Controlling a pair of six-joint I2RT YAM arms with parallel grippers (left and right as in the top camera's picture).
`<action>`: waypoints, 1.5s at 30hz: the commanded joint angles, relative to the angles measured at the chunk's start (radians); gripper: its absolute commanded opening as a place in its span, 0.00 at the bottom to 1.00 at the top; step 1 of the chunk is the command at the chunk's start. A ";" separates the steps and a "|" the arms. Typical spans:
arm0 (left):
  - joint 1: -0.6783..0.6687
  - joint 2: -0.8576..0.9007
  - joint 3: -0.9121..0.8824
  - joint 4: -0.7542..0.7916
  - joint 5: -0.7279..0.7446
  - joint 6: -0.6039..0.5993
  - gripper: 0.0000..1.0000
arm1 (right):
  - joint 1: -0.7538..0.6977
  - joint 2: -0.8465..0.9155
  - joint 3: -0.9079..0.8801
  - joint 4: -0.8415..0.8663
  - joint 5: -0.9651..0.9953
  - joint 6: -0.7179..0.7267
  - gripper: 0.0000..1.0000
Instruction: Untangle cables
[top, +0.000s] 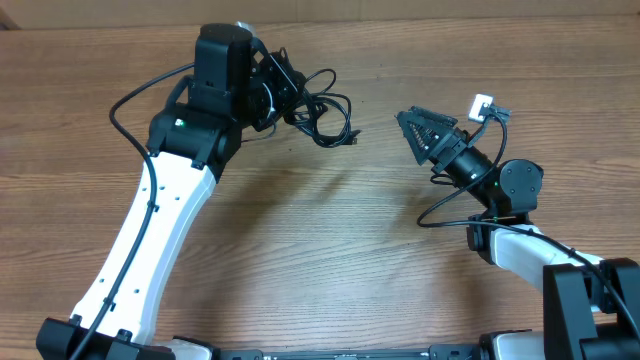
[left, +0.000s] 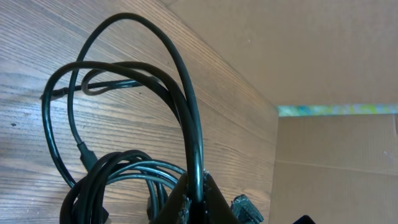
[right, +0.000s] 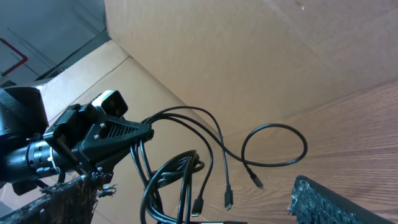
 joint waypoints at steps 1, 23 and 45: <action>-0.027 -0.023 0.019 0.005 -0.026 -0.020 0.05 | 0.005 0.002 0.010 0.003 0.009 -0.008 0.98; -0.165 -0.023 0.019 0.129 -0.104 0.021 0.04 | 0.009 0.002 0.010 0.018 -0.003 -0.009 1.00; -0.221 -0.020 0.018 0.143 -0.208 0.021 0.04 | 0.051 0.002 0.010 0.018 -0.100 -0.004 0.95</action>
